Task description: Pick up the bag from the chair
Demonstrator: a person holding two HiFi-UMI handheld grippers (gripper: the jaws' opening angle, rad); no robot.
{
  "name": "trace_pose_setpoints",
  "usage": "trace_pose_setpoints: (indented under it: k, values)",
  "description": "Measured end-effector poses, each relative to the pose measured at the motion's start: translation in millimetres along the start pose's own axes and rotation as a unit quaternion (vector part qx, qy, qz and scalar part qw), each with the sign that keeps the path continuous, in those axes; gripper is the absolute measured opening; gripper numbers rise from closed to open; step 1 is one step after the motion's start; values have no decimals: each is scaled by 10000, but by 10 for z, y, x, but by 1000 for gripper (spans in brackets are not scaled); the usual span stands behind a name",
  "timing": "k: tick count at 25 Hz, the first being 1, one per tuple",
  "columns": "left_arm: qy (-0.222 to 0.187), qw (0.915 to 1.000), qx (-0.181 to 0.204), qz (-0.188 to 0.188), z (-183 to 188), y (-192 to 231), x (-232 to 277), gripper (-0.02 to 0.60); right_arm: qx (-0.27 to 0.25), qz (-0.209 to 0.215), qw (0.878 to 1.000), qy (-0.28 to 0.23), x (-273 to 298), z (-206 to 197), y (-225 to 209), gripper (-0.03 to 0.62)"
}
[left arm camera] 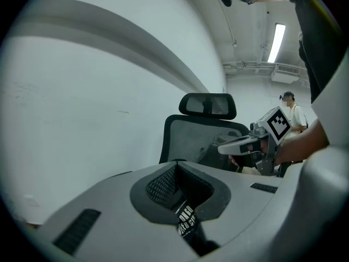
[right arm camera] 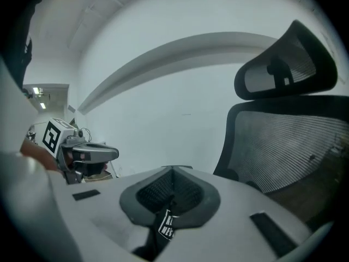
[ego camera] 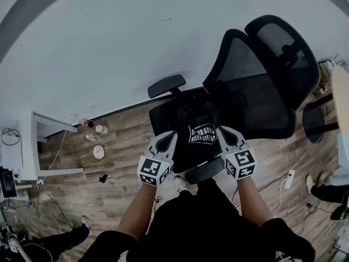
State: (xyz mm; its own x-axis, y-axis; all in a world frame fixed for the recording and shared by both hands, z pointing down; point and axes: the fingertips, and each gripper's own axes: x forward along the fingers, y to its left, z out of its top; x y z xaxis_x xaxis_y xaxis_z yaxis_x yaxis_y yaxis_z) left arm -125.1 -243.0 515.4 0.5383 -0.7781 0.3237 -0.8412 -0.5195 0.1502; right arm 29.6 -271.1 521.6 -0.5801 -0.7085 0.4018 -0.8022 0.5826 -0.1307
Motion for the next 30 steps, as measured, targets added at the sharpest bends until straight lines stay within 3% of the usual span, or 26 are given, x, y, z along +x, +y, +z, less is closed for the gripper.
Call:
trace_pose_setpoints:
  k: [5, 10, 14, 15, 16, 17, 18, 20, 24, 27, 30]
  values:
    - [354, 9983, -440, -133, -273, 141, 415, 21, 303, 34, 9983, 506, 379, -290, -335, 21]
    - [562, 9955, -720, 261, -531, 473, 755, 21, 368, 120, 9959, 821, 775, -484, -571, 21]
    - [830, 9929, -775, 361, -762, 573, 971, 21, 246, 137, 9936, 1090, 968, -677, -739, 23]
    - [915, 9917, -834, 333, -832, 595, 1032, 23, 234, 212, 9925, 1185, 1032, -737, -754, 63]
    - [1028, 9901, -911, 298, -914, 616, 1096, 52, 246, 304, 9909, 1287, 1099, -802, -758, 210]
    - [1161, 9877, -1010, 275, -1008, 639, 1160, 164, 263, 366, 9893, 1384, 1160, -870, -767, 302]
    - [1297, 9846, -1142, 273, -1110, 667, 1223, 258, 277, 393, 9879, 1473, 1214, -940, -786, 316]
    - [1544, 9763, -1477, 331, -1324, 744, 1336, 335, 421, 425, 9842, 1667, 1322, -1116, -845, 341]
    - [2001, 9588, -1995, 292, -1723, 867, 1538, 365, 1084, 355, 9695, 2171, 1562, -1552, -1010, 384]
    - [2170, 9483, -2317, -61, -1867, 890, 1776, 376, 1433, 347, 9570, 2500, 1701, -1729, -1117, 400]
    - [2252, 9367, -2634, -508, -1952, 865, 1997, 389, 1978, 468, 9332, 2962, 1809, -1947, -1176, 405]
